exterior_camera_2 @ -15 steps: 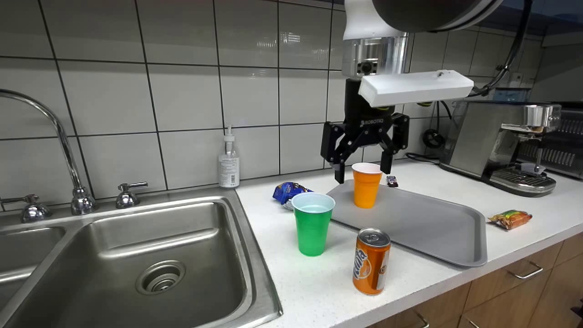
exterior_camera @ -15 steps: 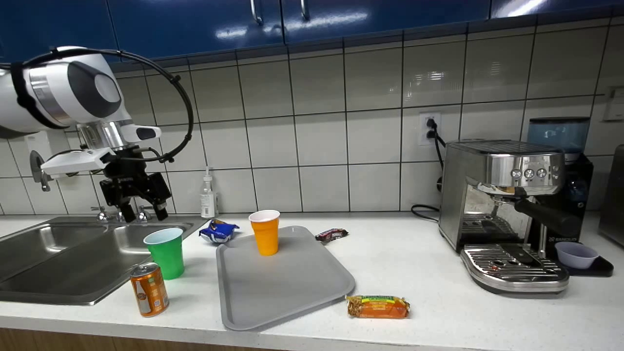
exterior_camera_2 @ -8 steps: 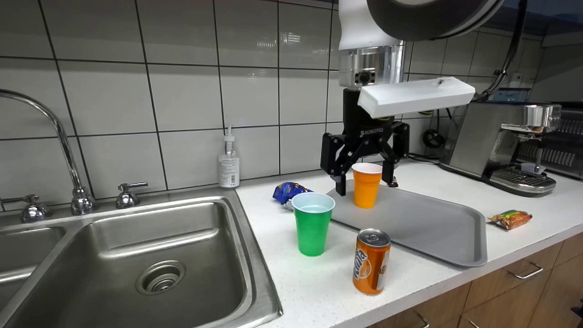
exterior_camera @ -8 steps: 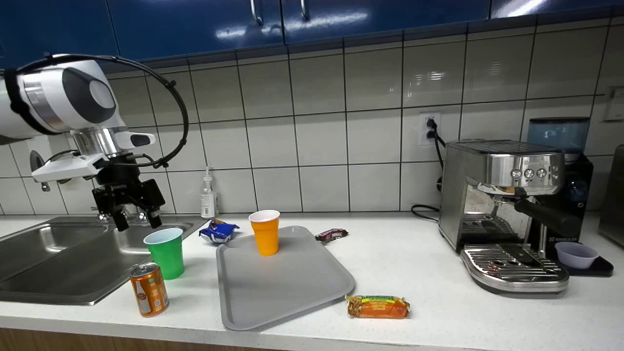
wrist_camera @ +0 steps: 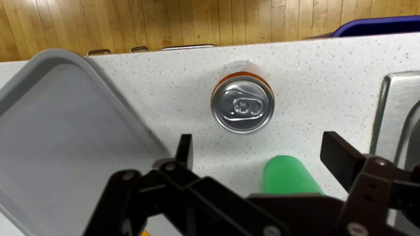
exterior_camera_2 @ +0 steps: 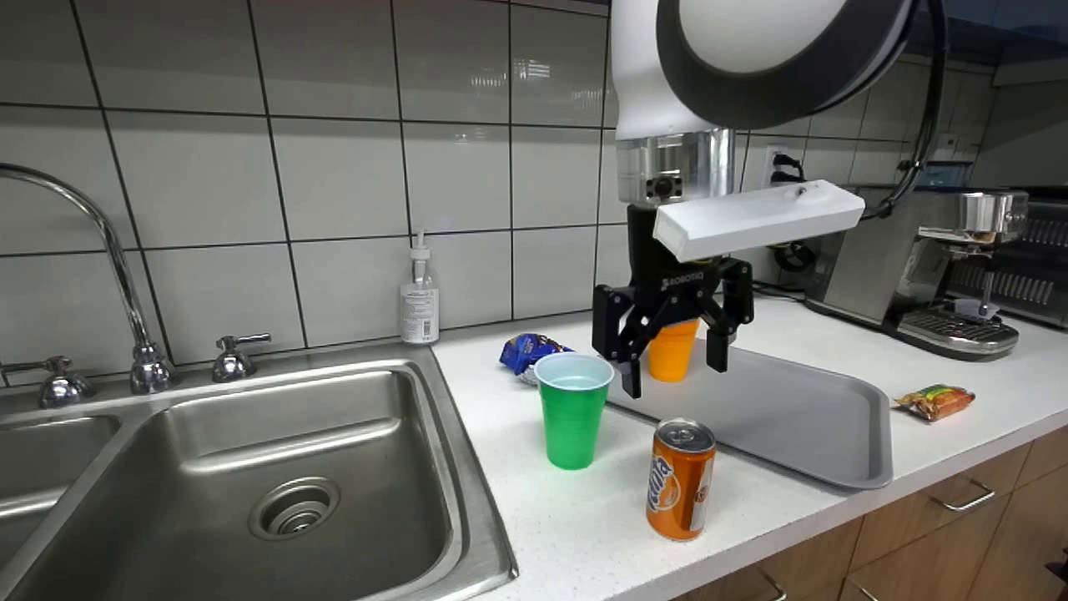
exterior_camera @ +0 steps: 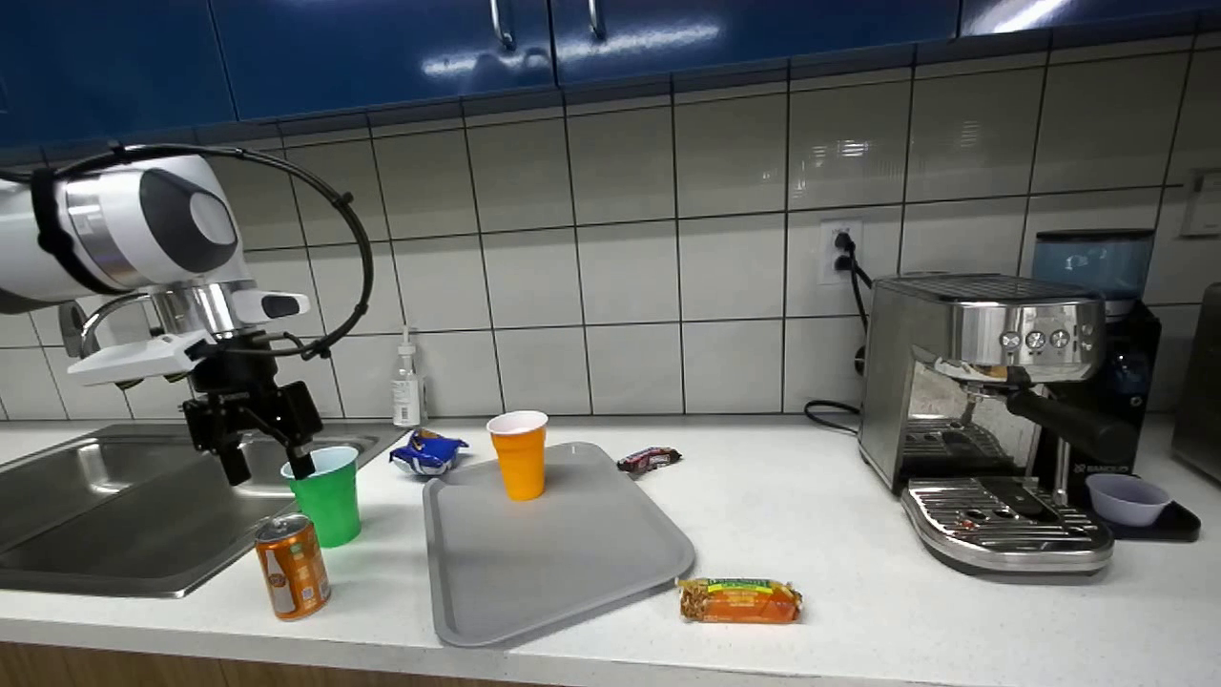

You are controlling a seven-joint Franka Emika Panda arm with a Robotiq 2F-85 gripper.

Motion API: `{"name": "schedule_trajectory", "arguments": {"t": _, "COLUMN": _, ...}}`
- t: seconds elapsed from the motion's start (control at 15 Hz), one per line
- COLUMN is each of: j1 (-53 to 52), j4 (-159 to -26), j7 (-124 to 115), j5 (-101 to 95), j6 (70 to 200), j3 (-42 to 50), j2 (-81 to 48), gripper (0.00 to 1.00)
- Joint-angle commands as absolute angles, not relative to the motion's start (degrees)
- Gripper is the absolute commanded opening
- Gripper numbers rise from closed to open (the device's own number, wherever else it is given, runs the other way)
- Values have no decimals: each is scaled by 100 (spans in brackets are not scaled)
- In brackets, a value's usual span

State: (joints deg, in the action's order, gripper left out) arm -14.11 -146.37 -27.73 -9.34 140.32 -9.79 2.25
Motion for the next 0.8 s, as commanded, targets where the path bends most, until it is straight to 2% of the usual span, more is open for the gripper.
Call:
{"name": "schedule_trajectory", "arguments": {"t": 0.0, "j1": -1270, "j4": -14471, "j7": -2898, "j5": -961, "j6": 13926, "j3": -1057, "j2": -6, "gripper": 100}}
{"name": "schedule_trajectory", "arguments": {"t": 0.73, "j1": -1301, "j4": -14278, "j7": -2760, "j5": -820, "j6": 13993, "j3": -941, "j2": -601, "gripper": 100}}
